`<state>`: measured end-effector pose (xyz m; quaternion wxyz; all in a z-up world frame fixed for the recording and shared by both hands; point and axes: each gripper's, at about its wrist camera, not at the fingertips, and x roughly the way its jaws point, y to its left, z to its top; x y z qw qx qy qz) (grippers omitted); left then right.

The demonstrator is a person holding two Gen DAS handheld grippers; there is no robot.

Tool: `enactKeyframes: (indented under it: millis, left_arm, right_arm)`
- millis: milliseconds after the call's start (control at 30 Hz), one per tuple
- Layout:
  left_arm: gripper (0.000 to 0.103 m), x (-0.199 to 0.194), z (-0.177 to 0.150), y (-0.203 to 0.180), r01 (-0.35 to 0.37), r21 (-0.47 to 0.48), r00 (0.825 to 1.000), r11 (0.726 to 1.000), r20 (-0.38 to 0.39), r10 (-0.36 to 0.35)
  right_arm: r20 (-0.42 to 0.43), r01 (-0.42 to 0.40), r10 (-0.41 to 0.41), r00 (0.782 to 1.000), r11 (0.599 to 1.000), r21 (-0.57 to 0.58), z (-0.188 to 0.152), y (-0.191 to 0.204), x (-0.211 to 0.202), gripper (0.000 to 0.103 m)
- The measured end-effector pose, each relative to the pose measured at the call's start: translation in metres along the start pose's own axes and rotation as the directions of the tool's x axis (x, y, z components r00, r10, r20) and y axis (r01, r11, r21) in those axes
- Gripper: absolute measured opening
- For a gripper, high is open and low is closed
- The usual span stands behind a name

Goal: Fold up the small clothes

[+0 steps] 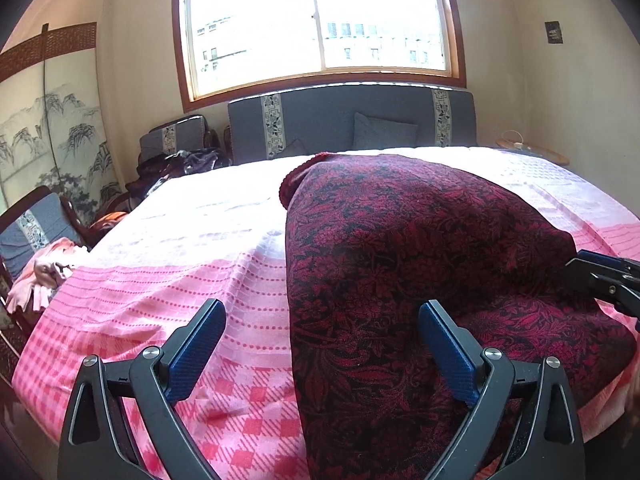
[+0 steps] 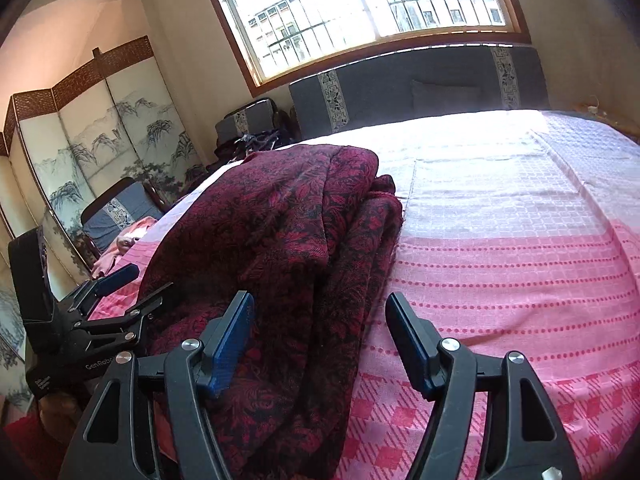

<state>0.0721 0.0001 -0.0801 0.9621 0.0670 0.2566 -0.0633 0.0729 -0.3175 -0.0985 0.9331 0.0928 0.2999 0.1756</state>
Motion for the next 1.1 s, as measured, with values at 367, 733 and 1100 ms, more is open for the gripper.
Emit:
enactKeyframes:
  millis: [367, 733, 1100]
  left_arm:
    - [0.103, -0.077, 0.020, -0.004, -0.012, -0.071, 0.959, 0.997, 0.281, 0.032]
    - [0.103, -0.092, 0.033, -0.010, 0.069, -0.047, 0.967, 0.997, 0.248, -0.055]
    - [0.103, -0.078, 0.029, -0.019, 0.080, -0.045, 0.983, 0.996, 0.168, -0.072]
  right_arm:
    - [0.137, 0.070, -0.058, 0.989, 0.994, -0.083, 0.004, 0.030, -0.061, 0.088]
    - [0.151, 0.070, -0.061, 0.987, 0.996, -0.054, 0.002, 0.021, -0.071, 0.092]
    - [0.143, 0.083, -0.078, 0.987, 0.996, -0.034, -0.002, 0.017, -0.074, 0.094]
